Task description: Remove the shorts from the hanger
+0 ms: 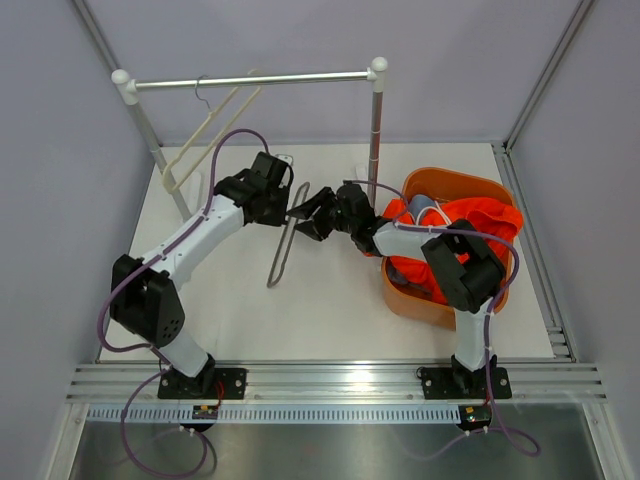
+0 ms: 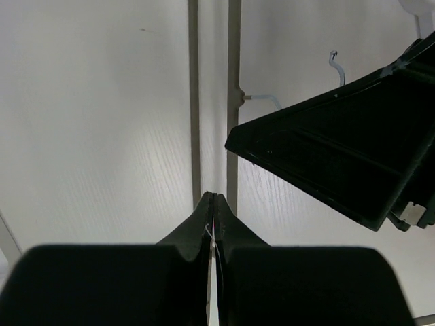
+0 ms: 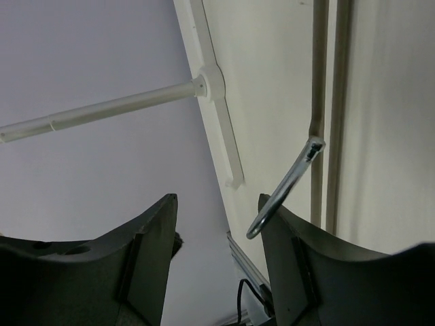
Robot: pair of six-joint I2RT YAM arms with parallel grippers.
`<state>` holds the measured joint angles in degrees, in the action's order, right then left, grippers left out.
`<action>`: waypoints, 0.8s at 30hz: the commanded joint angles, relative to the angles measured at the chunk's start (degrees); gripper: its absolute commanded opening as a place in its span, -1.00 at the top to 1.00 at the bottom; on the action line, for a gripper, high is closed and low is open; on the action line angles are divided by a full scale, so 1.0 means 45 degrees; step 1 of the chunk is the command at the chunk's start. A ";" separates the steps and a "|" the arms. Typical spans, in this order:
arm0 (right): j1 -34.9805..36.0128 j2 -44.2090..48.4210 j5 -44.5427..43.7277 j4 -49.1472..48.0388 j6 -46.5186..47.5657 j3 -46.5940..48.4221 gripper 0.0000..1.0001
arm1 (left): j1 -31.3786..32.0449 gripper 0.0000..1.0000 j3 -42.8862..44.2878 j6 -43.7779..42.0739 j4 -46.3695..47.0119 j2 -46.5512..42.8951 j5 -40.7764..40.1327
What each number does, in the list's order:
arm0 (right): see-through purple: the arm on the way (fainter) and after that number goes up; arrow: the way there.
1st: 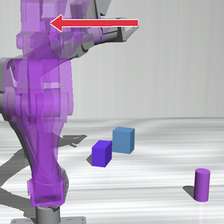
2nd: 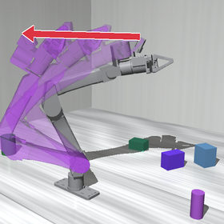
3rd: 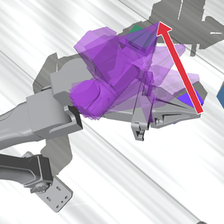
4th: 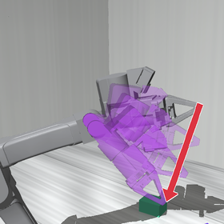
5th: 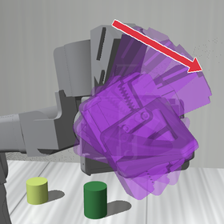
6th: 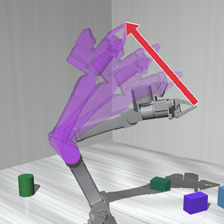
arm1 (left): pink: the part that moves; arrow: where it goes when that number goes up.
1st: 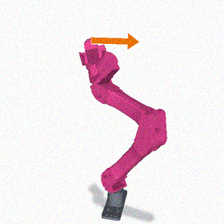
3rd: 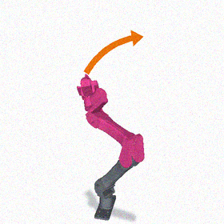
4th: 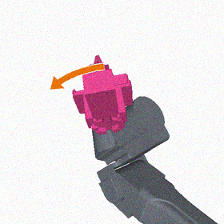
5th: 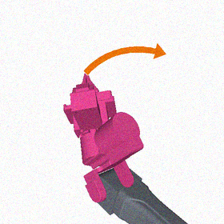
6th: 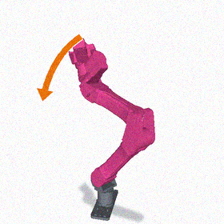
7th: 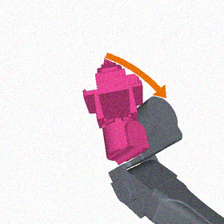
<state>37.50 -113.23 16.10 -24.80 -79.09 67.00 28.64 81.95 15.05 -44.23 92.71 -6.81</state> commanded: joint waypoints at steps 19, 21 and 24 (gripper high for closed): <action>0.0144 -0.1244 -0.0939 0.5429 0.3236 0.3664 0.17 | 0.1385 0.05 -0.2956 0.0677 0.2287 -0.0953 -0.1408; 0.0144 -0.0991 -0.1871 0.6772 0.3551 0.3782 0.17 | 0.1603 0.01 -0.3482 0.0932 0.2620 -0.0992 -0.1787; 0.0124 -0.0639 -0.3180 0.8159 0.4273 0.3996 0.15 | 0.1662 -0.10 -0.3874 0.1362 0.3187 -0.1031 -0.2080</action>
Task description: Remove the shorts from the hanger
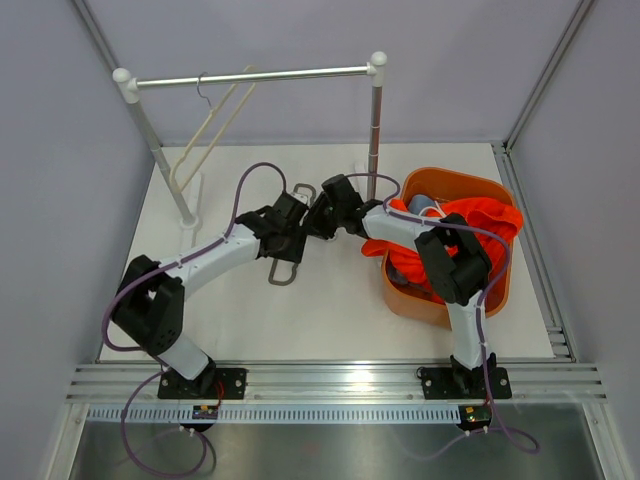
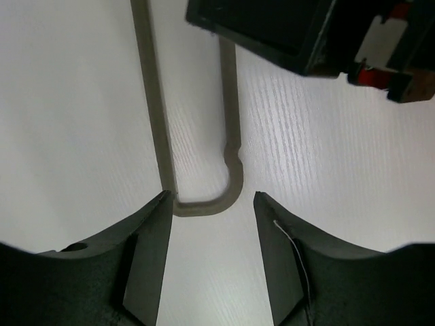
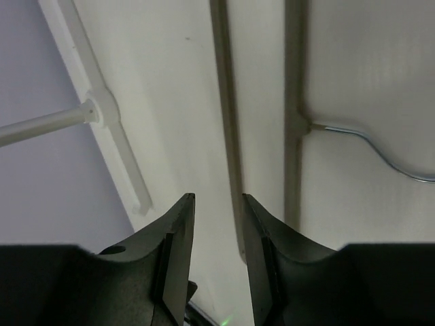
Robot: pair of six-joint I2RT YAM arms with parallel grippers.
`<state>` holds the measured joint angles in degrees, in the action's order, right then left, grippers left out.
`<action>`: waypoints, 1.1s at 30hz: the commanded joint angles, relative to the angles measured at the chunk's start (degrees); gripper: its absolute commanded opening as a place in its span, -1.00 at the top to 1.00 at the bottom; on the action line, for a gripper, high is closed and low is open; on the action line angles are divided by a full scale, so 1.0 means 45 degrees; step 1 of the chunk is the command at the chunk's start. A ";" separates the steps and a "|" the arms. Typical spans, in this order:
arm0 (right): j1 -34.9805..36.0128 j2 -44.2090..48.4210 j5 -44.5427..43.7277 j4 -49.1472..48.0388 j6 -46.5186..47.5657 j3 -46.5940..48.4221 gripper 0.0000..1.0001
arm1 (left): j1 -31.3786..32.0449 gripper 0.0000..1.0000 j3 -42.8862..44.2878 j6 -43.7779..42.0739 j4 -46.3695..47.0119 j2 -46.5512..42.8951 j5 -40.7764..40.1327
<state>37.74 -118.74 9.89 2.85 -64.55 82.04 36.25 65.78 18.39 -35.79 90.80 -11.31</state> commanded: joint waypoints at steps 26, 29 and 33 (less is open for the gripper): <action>-0.0437 -0.5176 -0.4014 1.0205 0.4912 1.0225 0.00 | 0.0011 -0.15 -0.0223 0.0776 0.1411 -0.1839 -0.1198; -0.0417 -0.5119 -0.4170 1.0032 0.4815 0.9994 0.00 | 0.0030 -0.15 -0.0262 0.0698 0.1449 -0.1858 -0.1178; -0.0417 -0.5078 -0.3937 0.9776 0.4581 0.9835 -0.02 | 0.0011 -0.15 -0.0398 0.0639 0.1605 -0.1450 -0.1158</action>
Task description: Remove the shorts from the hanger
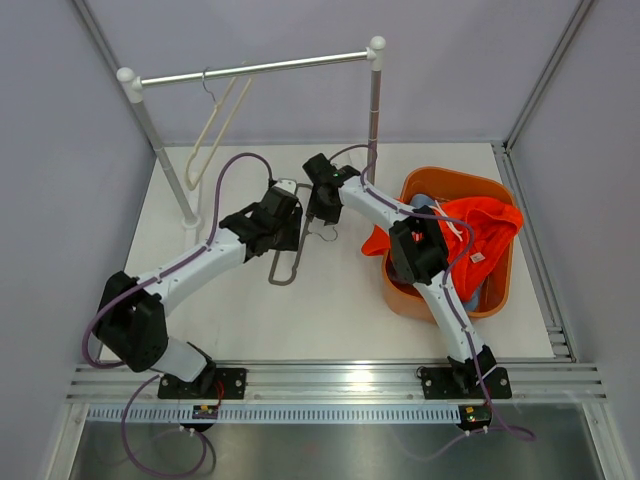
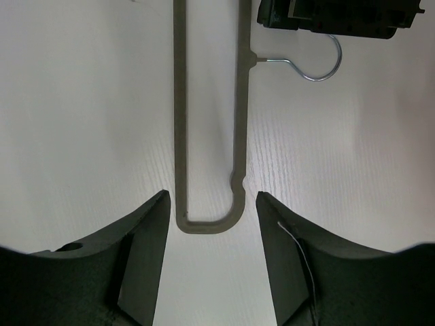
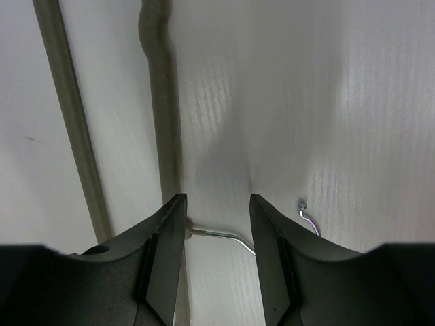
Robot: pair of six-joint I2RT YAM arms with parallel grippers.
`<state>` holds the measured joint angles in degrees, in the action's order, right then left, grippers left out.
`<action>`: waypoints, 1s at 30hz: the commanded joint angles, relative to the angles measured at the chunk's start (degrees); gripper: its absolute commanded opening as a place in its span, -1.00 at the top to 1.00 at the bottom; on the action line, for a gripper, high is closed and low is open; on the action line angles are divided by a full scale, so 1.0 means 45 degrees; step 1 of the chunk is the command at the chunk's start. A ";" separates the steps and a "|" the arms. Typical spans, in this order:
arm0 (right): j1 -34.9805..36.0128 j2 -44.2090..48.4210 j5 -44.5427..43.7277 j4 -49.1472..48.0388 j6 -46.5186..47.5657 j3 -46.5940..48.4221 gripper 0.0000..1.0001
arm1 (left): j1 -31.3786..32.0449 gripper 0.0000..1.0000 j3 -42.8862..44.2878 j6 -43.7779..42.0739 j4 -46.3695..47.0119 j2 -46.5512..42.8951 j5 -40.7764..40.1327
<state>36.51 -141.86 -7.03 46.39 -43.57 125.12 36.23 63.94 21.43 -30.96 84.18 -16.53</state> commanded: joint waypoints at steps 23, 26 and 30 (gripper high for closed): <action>0.0148 0.2501 0.0331 -0.2203 -0.0610 -0.4874 -0.01 | 0.0406 -0.15 0.1747 0.0140 0.1060 0.5061 -0.0525; 0.0148 0.2852 0.0331 -0.2418 -0.0649 -0.5245 -0.01 | 0.0406 -0.15 0.1709 0.0101 0.1138 0.5432 -0.0545; 0.0148 0.3476 0.0331 -0.2750 -0.0727 -0.5636 -0.01 | 0.0426 0.03 0.1455 0.0081 0.1274 0.5803 -0.0486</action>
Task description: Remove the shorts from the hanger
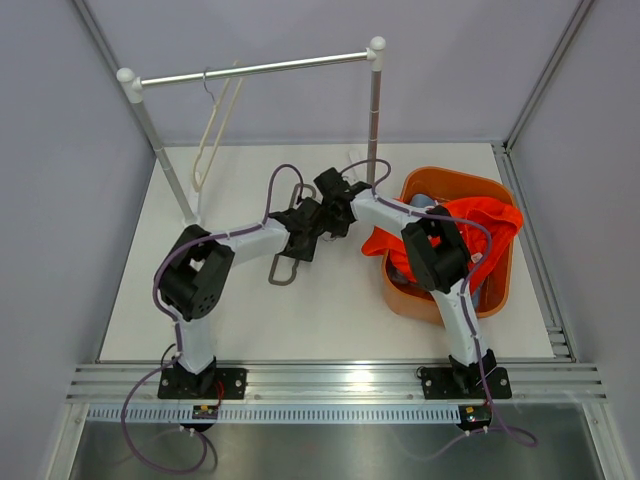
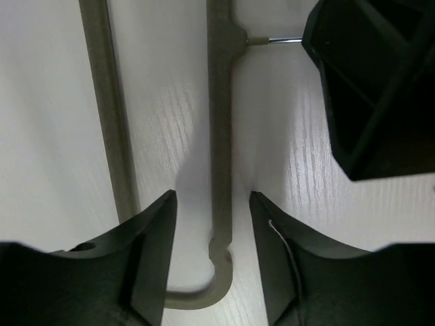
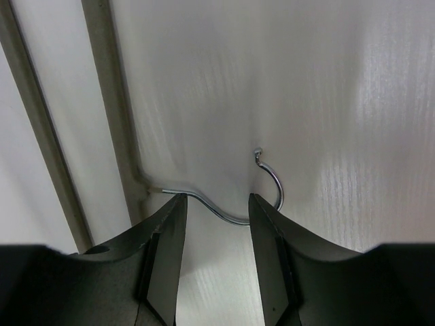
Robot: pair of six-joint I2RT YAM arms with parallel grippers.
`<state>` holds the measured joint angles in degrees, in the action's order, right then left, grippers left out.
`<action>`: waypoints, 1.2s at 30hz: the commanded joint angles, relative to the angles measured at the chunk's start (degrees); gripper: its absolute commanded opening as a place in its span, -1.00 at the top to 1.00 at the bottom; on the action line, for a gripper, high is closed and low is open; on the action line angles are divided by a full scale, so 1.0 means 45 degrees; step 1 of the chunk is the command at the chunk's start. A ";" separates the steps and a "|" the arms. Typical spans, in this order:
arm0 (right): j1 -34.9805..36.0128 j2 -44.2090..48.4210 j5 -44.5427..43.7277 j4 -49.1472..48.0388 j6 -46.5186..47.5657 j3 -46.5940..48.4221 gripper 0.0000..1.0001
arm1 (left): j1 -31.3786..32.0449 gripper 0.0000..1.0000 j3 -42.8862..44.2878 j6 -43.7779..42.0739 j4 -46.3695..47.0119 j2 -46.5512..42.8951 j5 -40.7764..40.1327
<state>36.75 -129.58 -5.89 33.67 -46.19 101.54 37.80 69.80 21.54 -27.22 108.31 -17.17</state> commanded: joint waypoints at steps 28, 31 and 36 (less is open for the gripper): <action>0.0095 0.6665 -0.1034 -0.0236 0.0207 -0.2036 -0.03 | 0.0076 1.00 -0.1097 0.0213 0.0542 -0.2154 0.1236; 0.0095 0.7232 -0.1190 -0.0178 0.0304 -0.2056 -0.04 | 0.0076 1.00 -0.1078 0.0330 0.0483 -0.2740 0.1568; 0.0095 0.7973 -0.1483 0.0056 0.0558 -0.2075 -0.05 | 0.0212 1.00 -0.0903 0.0564 0.0386 -0.3560 0.2233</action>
<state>36.82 -95.96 -10.02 32.86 -45.15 92.12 38.28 64.45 22.65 -26.39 96.05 -9.91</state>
